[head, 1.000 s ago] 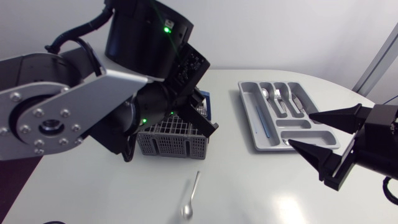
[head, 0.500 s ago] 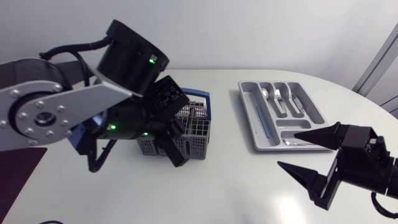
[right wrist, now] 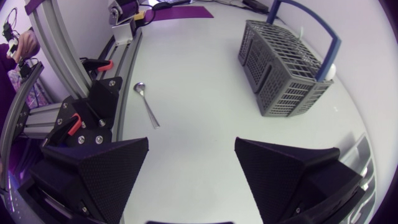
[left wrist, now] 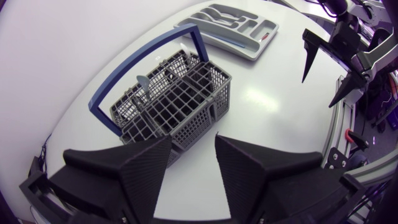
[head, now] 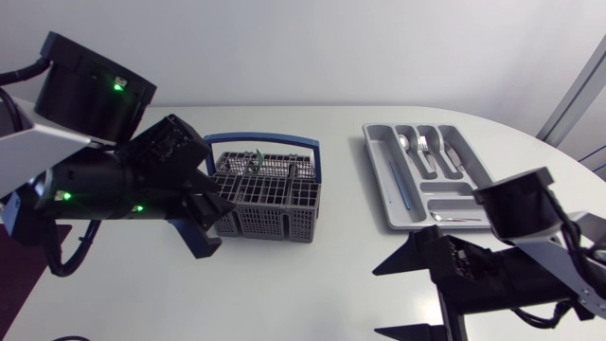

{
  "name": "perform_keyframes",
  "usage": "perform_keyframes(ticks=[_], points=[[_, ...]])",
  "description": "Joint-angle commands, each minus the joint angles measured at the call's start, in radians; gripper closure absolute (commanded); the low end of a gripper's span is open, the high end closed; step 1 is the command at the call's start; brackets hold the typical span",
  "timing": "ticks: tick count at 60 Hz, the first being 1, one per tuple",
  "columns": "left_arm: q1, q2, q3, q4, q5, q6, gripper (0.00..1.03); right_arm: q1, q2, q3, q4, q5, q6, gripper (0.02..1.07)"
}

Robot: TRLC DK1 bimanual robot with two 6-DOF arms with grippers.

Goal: Unload the cutlery basket into the drawer organizer.

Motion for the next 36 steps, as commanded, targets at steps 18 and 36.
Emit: perform_keyframes(ticks=[18,36], points=[[0.107,-0.103,-0.092,-0.077,0.074,0.087,0.38,0.273,0.451,0.177,0.074,0.057,-0.092,0.1],[0.205,-0.112,-0.121,-0.077,0.171,0.116,0.33,0.397,0.655,0.298,0.074,0.08,-0.131,0.1]])
